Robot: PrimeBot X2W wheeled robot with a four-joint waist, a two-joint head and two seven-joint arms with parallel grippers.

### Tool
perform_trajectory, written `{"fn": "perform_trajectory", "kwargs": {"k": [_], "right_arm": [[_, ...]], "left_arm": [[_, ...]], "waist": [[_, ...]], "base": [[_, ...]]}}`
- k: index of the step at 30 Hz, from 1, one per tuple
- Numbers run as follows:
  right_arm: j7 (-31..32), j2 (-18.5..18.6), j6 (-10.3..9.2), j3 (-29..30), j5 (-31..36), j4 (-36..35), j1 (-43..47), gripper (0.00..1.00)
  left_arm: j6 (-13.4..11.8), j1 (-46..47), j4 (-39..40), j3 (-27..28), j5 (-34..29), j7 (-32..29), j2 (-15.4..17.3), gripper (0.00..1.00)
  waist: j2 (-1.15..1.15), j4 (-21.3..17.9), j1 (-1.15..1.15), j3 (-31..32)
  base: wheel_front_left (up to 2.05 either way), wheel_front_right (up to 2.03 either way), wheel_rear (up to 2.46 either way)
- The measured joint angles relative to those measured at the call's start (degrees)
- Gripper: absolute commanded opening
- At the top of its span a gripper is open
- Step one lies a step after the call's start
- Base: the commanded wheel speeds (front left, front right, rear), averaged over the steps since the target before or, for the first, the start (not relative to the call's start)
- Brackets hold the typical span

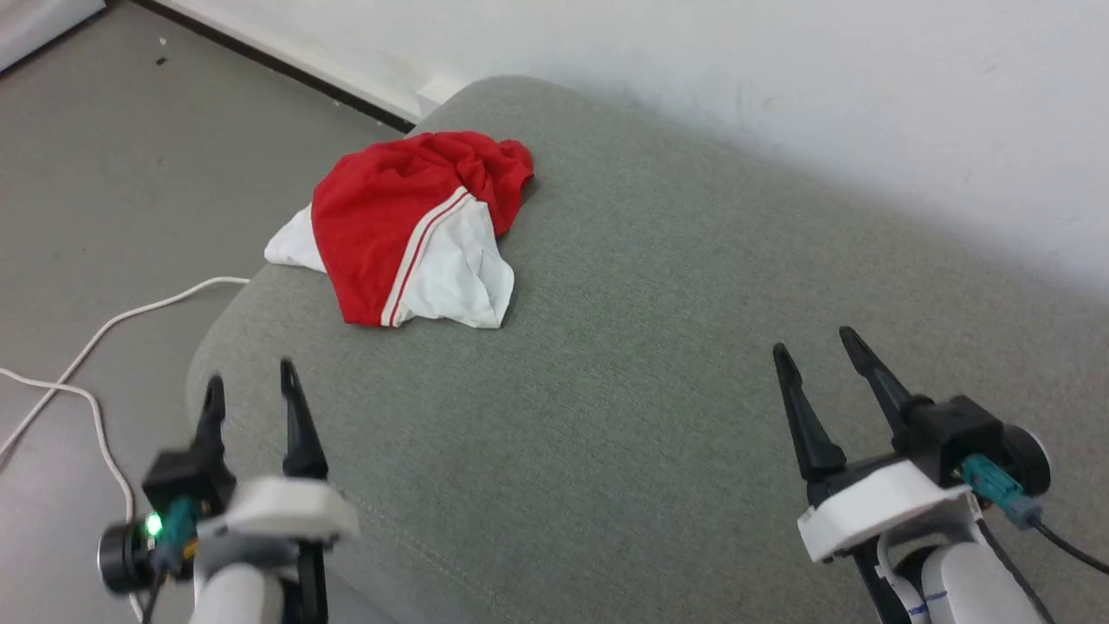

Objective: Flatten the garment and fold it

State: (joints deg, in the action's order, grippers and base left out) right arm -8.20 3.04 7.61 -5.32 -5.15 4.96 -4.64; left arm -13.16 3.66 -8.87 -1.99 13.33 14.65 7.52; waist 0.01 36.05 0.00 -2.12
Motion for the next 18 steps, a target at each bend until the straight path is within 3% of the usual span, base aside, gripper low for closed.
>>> {"fn": "perform_trajectory", "kwargs": {"k": [5,11,18], "right_arm": [[2.5,-0.1,0.0,-0.4,2.9,-2.3,-1.6,1.0],[5.2,-0.1,0.0,-2.9,5.8,-4.4,-4.6,1.0],[7.1,1.4,-0.01,-5.5,6.9,-7.7,-10.3,1.0]], "left_arm": [[2.0,10.3,-5.3,1.3,3.9,-0.1,-0.1,1.0],[4.8,25.8,-17.8,2.6,7.9,-2.5,0.5,1.0],[8.2,41.0,-30.6,4.1,10.5,-7.1,5.3,1.0]], "waist": [[0.0,-0.4,0.01,-2.8],[0.0,-2.2,0.01,-8.1],[-0.01,-6.2,0.02,-16.1]], "base": [[0.0,0.0,0.0],[0.0,0.0,0.0],[0.0,0.0,0.0]]}}
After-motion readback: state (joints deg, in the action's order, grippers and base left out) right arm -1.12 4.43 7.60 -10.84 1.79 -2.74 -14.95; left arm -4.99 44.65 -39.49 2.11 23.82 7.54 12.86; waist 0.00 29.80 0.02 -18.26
